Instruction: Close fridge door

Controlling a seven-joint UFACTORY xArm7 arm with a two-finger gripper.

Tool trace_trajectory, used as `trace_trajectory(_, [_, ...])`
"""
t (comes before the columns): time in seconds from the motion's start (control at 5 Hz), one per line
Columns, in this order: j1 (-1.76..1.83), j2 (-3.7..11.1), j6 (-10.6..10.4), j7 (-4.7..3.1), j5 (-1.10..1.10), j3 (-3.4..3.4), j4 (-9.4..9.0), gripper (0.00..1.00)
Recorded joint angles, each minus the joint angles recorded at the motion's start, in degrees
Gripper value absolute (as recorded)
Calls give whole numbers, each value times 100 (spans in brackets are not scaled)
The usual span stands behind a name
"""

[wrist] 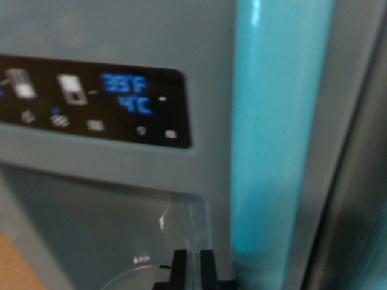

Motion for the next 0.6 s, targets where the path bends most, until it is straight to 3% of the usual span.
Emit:
trace_trajectory(0.2, [0, 0, 0, 0, 0, 0, 0, 100])
trace_trajectory(0.4, [0, 173, 0, 0, 0, -58, 156, 100])
trace_trajectory(0.6, [0, 173, 0, 0, 0, -58, 156, 100])
